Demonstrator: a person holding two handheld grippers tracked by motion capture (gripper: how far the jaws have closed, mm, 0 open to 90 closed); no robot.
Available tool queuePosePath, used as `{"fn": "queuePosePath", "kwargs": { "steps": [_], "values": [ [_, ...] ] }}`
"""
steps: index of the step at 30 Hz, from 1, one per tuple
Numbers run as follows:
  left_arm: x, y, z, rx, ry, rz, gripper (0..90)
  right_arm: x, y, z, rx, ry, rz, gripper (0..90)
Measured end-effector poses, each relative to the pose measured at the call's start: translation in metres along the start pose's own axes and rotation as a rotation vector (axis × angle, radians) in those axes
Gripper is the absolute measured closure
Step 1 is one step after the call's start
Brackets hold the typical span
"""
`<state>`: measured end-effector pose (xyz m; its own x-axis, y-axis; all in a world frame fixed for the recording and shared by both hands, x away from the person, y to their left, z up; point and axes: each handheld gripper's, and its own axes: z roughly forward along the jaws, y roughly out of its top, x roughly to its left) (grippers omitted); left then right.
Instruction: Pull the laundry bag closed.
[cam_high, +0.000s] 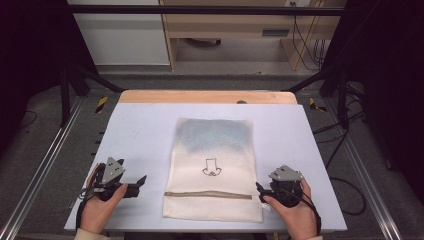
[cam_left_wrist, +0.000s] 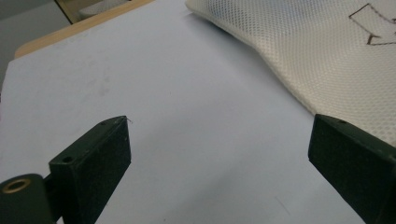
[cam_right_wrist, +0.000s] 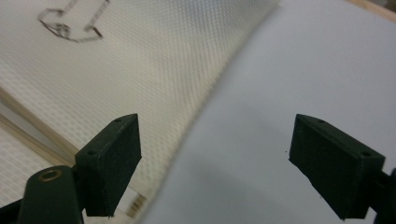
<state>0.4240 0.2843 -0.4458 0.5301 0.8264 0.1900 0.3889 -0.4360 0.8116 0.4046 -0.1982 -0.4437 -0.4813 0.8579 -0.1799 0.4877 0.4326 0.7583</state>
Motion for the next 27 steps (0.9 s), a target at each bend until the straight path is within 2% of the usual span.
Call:
{"fn": "queuePosePath", "kwargs": {
  "steps": [3,7,8,12,15,16,20,24,27],
  "values": [
    [0.003,-0.003,0.002,0.021,0.016,-0.007,5.6,0.012,0.013,0.002,-0.014,0.039,-0.046,19.0],
    [0.008,0.0,0.005,0.014,0.016,-0.018,5.5,0.03,0.03,0.007,0.001,0.08,-0.116,24.0],
    [0.009,0.0,0.005,0.011,0.022,-0.02,5.5,0.035,0.036,0.008,-0.009,0.094,-0.141,26.4],
    [0.013,-0.001,0.006,0.01,0.037,-0.038,5.6,0.049,0.057,0.011,-0.027,0.14,-0.191,30.8],
    [0.014,-0.002,0.005,0.003,0.045,-0.054,5.6,0.06,0.071,0.016,-0.025,0.203,-0.212,34.8],
    [0.014,-0.002,0.005,-0.001,0.05,-0.052,5.6,0.064,0.077,0.018,-0.015,0.211,-0.229,36.0],
    [0.014,-0.004,0.006,0.018,0.079,-0.022,6.0,0.076,0.091,0.025,-0.022,0.251,-0.248,39.5],
    [0.014,-0.005,0.009,0.063,0.057,-0.026,6.0,0.086,0.101,0.032,-0.021,0.283,-0.3,52.2],
    [0.013,-0.003,0.007,0.05,0.046,-0.025,6.0,0.093,0.105,0.038,-0.017,0.306,-0.308,56.2]
  ]
}}
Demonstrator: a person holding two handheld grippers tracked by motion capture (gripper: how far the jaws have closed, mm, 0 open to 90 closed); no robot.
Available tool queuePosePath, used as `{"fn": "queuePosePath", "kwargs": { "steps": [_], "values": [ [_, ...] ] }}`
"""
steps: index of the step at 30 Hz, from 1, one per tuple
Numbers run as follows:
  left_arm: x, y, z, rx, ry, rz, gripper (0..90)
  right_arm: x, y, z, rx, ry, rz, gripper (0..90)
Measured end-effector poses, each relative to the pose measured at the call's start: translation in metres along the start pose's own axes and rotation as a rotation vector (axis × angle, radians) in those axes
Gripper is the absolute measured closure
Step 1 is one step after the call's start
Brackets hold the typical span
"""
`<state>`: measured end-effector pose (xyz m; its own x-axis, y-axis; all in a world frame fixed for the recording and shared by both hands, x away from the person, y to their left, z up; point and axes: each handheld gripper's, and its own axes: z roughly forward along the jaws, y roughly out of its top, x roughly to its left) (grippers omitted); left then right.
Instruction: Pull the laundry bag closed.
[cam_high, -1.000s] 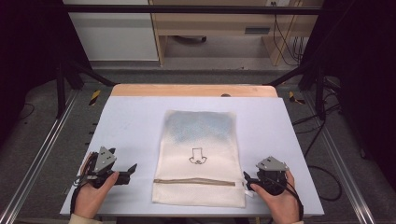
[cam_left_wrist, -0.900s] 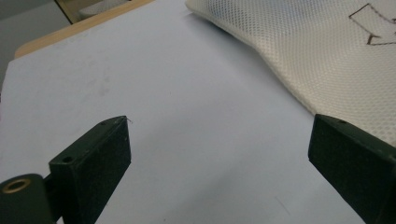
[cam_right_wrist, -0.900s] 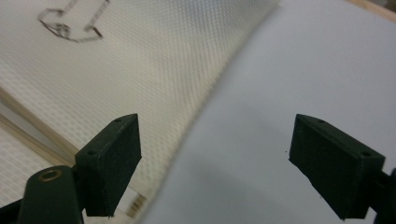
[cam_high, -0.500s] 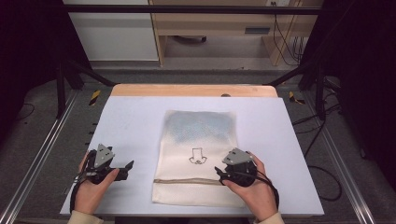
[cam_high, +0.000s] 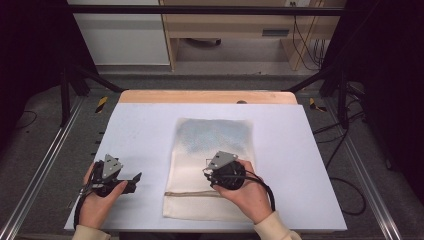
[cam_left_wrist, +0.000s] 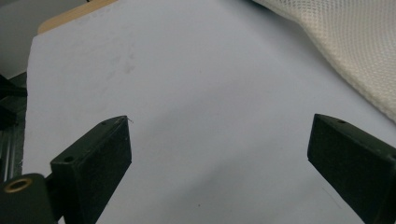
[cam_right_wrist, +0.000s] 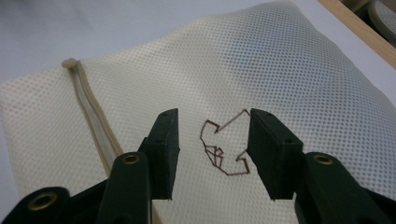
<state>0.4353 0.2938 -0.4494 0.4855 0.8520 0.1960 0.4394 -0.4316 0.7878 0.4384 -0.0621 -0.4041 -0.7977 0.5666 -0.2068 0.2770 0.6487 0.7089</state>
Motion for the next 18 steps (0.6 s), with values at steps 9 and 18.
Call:
{"fn": "queuePosePath", "kwargs": {
  "steps": [9,18],
  "values": [
    [-0.007,0.004,-0.003,-0.015,-0.038,0.022,6.0,0.017,0.022,0.021,0.0,0.091,-0.029,64.0],
    [0.001,0.001,0.0,0.027,0.003,-0.001,6.3,0.039,0.037,0.041,0.027,0.199,-0.098,79.2]
  ]
}}
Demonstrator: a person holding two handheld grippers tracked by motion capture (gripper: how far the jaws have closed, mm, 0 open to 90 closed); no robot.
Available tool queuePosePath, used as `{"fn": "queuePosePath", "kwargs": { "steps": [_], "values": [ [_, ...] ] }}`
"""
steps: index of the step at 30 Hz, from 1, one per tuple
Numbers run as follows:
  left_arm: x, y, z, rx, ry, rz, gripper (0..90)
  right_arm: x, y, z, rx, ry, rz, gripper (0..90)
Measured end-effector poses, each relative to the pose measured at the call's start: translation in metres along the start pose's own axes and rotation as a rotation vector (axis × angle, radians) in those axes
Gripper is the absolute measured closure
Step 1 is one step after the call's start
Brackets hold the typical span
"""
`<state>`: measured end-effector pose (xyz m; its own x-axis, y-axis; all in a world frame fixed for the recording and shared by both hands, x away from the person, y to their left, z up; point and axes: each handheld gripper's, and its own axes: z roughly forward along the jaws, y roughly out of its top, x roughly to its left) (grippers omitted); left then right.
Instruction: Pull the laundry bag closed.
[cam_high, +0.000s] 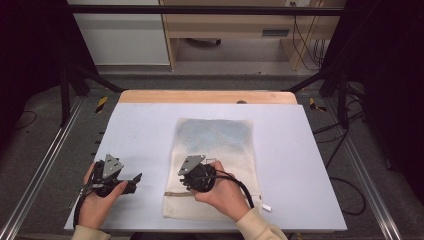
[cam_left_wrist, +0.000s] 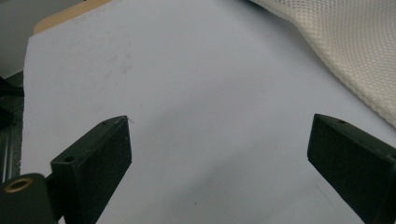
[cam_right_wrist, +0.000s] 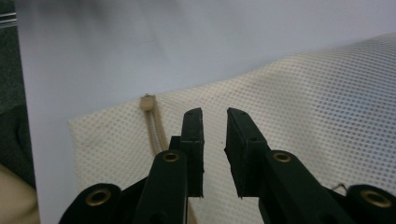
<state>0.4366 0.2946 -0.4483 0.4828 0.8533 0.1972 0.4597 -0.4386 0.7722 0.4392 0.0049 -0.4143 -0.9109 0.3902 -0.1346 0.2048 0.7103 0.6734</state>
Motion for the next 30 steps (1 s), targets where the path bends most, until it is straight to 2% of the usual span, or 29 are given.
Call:
{"fn": "queuePosePath", "kwargs": {
  "steps": [3,6,9,13,16,21,26,29,30],
  "values": [
    [0.004,-0.002,0.001,0.024,0.009,0.001,6.8,0.005,0.002,0.003,0.012,0.033,-0.013,81.1],
    [0.007,-0.004,0.0,0.027,0.008,-0.01,7.1,0.008,0.006,0.009,0.014,0.063,-0.015,81.6],
    [0.008,-0.003,0.001,0.025,0.009,-0.022,7.5,0.014,0.009,0.018,0.021,0.098,-0.024,81.4],
    [0.007,-0.003,0.0,0.042,0.001,-0.016,7.8,0.022,0.011,0.033,0.046,0.131,-0.042,79.2],
    [0.007,-0.003,-0.002,0.036,-0.001,-0.018,9.0,0.026,0.013,0.042,0.067,0.145,-0.057,78.4],
    [0.006,-0.003,-0.005,0.026,-0.01,-0.029,9.0,0.024,0.013,0.048,0.079,0.148,-0.045,75.1],
    [0.006,0.002,-0.015,-0.049,0.005,-0.038,12.4,0.024,0.012,0.055,0.099,0.162,-0.053,75.4],
    [0.004,0.0,-0.016,-0.036,-0.015,-0.044,12.2,0.02,0.011,0.058,0.104,0.164,-0.056,77.8],
    [0.003,0.0,-0.016,-0.035,-0.021,-0.049,12.1,0.02,0.011,0.059,0.103,0.167,-0.042,78.8]
  ]
}}
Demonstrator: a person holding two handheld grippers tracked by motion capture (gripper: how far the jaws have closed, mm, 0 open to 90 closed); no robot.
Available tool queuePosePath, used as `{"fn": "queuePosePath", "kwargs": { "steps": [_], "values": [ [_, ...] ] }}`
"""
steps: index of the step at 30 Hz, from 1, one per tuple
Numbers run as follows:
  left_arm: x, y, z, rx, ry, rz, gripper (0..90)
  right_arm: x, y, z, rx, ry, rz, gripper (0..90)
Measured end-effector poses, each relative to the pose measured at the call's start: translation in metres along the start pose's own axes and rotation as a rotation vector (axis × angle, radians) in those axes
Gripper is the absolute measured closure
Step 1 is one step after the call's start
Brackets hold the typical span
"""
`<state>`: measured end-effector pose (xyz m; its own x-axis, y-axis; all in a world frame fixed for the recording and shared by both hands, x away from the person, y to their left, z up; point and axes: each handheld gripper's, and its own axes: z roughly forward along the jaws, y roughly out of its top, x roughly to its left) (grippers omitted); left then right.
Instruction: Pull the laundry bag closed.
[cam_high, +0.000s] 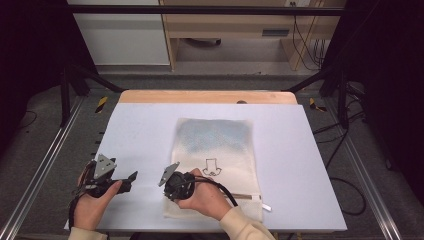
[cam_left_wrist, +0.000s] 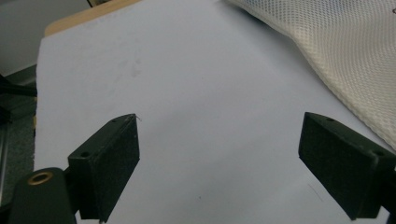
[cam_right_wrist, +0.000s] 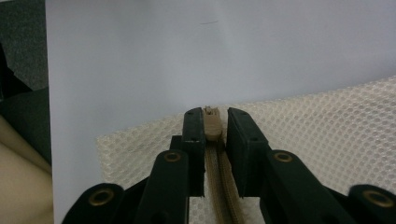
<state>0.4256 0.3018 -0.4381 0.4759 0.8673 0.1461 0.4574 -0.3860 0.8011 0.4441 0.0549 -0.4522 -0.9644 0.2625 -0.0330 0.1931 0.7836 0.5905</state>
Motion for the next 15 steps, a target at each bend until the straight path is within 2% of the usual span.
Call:
{"fn": "queuePosePath", "kwargs": {
  "steps": [1,4,6,9,10,13,15],
  "values": [
    [-0.001,0.0,0.0,0.003,-0.015,-0.004,12.0,-0.001,0.0,0.001,-0.002,0.006,-0.002,81.2],
    [-0.003,0.0,0.002,0.013,-0.087,-0.065,12.6,-0.004,-0.002,0.001,-0.008,0.033,-0.016,81.9],
    [-0.006,0.0,0.004,0.04,-0.116,-0.069,13.7,-0.006,-0.003,-0.003,-0.023,0.044,-0.002,82.0],
    [-0.008,-0.001,0.004,0.042,-0.206,-0.136,13.8,-0.008,-0.002,-0.009,-0.039,0.056,0.001,82.0],
    [-0.01,-0.002,0.004,0.057,-0.204,-0.137,13.7,-0.009,-0.002,-0.01,-0.038,0.056,0.002,82.0],
    [-0.017,-0.005,0.003,0.095,-0.172,-0.092,13.8,-0.008,-0.001,-0.013,-0.041,0.056,-0.004,82.0],
    [-0.022,-0.007,-0.001,0.087,-0.189,-0.088,13.1,-0.008,-0.001,-0.014,-0.045,0.055,-0.009,82.0]
  ]
}}
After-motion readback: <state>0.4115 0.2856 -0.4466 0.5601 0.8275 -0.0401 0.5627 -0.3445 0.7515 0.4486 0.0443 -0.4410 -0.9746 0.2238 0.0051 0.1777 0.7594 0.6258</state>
